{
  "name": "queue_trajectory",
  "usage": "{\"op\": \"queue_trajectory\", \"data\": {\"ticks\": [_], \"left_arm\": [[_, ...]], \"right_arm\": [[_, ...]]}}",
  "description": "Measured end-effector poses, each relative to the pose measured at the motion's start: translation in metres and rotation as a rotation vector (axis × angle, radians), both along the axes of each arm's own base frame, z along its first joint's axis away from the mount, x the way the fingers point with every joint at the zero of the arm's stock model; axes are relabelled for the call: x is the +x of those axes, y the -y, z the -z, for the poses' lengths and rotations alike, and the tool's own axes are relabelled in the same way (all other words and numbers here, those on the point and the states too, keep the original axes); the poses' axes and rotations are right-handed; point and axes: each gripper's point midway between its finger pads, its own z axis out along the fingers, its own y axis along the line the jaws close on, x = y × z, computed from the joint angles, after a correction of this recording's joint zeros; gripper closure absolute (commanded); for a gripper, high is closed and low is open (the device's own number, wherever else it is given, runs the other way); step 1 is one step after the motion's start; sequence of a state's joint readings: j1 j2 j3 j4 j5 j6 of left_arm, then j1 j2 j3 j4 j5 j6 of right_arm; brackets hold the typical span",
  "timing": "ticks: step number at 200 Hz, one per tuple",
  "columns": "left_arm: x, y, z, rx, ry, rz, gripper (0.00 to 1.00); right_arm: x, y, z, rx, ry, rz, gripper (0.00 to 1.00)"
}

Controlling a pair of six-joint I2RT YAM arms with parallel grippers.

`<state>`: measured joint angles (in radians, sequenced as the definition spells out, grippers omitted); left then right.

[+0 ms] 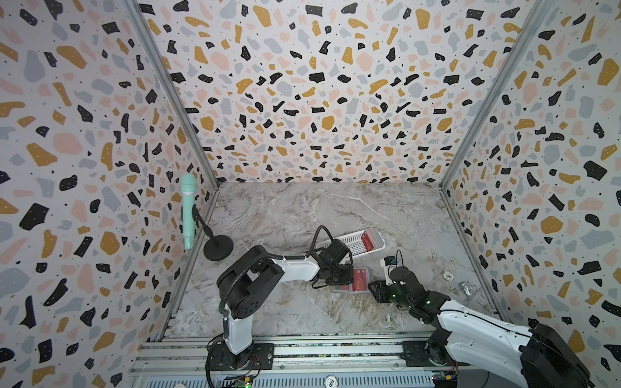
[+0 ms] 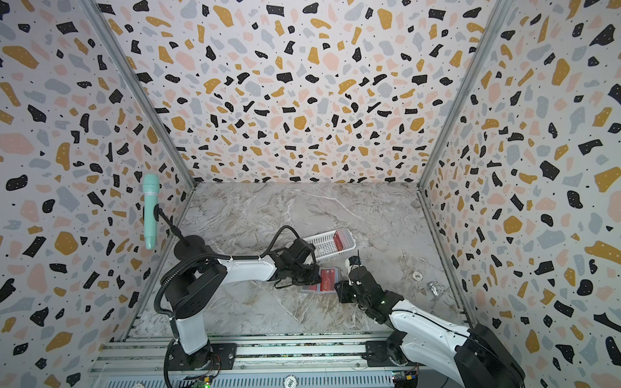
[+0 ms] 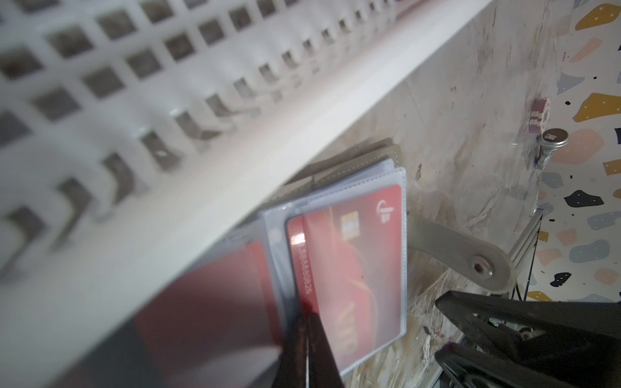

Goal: Insert credit cards into a card holder
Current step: Insert the credit card into the card slot.

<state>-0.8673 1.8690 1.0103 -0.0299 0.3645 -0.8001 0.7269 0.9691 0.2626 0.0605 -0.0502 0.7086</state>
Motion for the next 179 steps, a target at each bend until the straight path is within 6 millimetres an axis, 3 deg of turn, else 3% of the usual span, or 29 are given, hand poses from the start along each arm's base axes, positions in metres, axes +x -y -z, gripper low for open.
{"op": "queue_trajectory", "data": {"ticks": [179], "left_arm": [[0.000,0.001,0.001,-0.018,0.006,0.000,0.95]], "right_arm": [[-0.002,-0.016,0.009,0.047,-0.029,-0.051,0.75]]}}
